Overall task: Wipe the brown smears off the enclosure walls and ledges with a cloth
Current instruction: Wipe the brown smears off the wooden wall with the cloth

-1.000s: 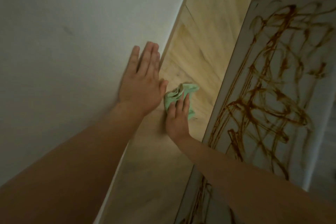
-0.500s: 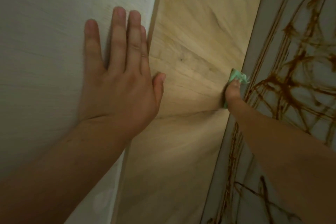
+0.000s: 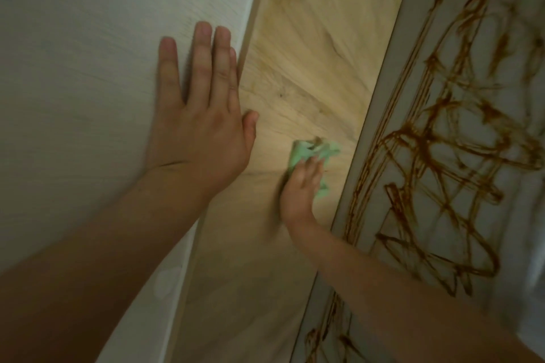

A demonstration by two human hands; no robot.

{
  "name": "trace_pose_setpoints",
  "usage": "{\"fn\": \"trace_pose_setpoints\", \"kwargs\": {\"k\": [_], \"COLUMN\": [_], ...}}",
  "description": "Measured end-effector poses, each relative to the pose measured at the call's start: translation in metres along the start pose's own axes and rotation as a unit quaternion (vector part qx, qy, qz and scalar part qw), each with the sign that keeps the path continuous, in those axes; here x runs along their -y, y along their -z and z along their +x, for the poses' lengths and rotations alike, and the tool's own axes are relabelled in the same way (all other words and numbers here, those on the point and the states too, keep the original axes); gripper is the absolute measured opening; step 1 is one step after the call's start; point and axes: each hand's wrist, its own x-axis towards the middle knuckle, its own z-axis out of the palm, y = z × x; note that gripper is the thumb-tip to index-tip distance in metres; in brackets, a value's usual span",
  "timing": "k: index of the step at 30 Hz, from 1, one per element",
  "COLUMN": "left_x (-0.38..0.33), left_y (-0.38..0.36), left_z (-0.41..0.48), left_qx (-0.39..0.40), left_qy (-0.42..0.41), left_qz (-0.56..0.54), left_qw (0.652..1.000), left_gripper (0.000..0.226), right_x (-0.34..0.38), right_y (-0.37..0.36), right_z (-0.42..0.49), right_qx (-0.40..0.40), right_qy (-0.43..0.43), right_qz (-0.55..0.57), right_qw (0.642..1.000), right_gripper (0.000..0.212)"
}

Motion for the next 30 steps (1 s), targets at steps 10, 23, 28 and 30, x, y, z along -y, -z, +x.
{"fn": "trace_pose_setpoints", "kwargs": {"k": [10,23,28,30], "left_x": [-0.002,-0.002,-0.001,-0.002], "left_y": [-0.008,-0.008,-0.005,-0.004], "left_z": [-0.003,-0.002,-0.003,-0.002], "left_qx": [0.007,0.004,-0.006,-0.005], "left_qy": [-0.002,0.000,0.008,0.003], "left_qz": [0.013,0.004,0.001,0.004], "left_qw": [1.000,1.000,1.000,1.000], "left_gripper": [0.077,0.077,0.076,0.076], "right_x": [0.019,-0.064,-0.059,-0.053], "right_y": [0.026,0.059,0.051,0.043], "right_z": [0.106,0.161,0.092,0.097], "right_qx": [-0.028,-0.018,-0.058,-0.075], "right_qy": [0.142,-0.137,-0.340,-0.334], "right_qz": [-0.018,-0.001,0.137,0.157], "right_qw": [0.989,0.990,0.929,0.926], "right_gripper": [0.064,0.092,0.078,0.086]}}
